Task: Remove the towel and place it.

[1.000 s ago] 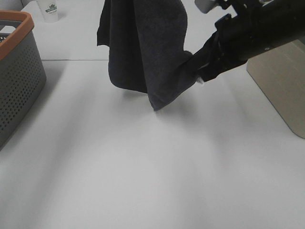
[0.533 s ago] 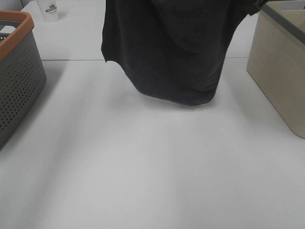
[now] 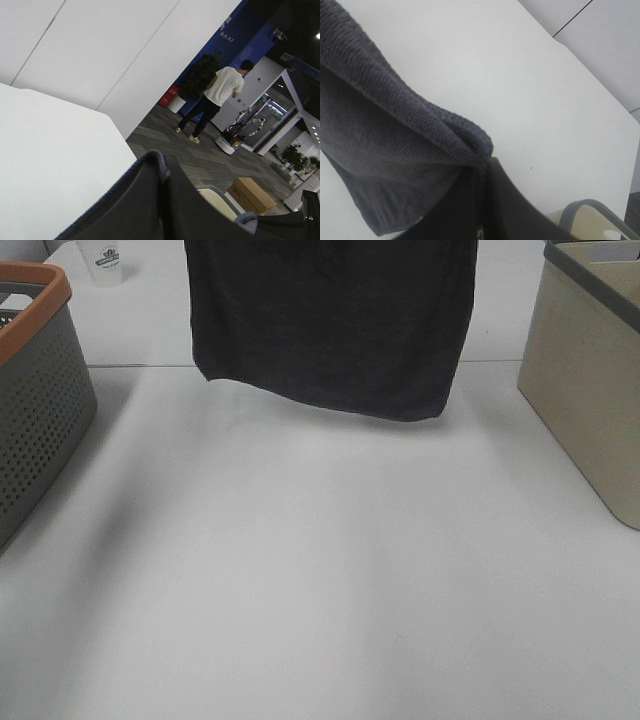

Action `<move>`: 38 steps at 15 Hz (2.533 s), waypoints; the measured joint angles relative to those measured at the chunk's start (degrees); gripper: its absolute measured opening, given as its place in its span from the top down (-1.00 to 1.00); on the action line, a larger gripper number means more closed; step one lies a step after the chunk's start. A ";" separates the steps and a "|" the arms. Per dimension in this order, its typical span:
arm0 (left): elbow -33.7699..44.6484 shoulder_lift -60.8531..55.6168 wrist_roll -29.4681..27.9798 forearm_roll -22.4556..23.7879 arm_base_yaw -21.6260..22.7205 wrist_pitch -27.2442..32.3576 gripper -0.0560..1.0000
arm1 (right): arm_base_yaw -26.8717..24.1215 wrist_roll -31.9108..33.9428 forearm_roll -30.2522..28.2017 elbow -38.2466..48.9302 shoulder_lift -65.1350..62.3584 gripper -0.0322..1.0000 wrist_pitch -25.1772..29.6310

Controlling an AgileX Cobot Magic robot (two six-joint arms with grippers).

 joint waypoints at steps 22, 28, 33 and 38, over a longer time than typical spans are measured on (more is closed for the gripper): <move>37.76 8.59 23.43 4.47 6.36 -20.17 0.89 | 11.23 -10.31 3.84 48.59 -4.35 0.90 -26.30; 39.25 8.59 23.61 7.10 6.36 -18.11 0.89 | 11.34 -11.92 3.84 49.79 1.20 0.90 -26.36; 39.25 8.59 23.49 8.37 6.42 -10.66 0.85 | 11.34 -11.92 4.47 49.79 4.30 0.90 -25.84; 39.25 8.59 23.49 10.60 6.42 -10.31 0.30 | 11.34 -11.92 5.39 49.79 4.93 0.74 -25.84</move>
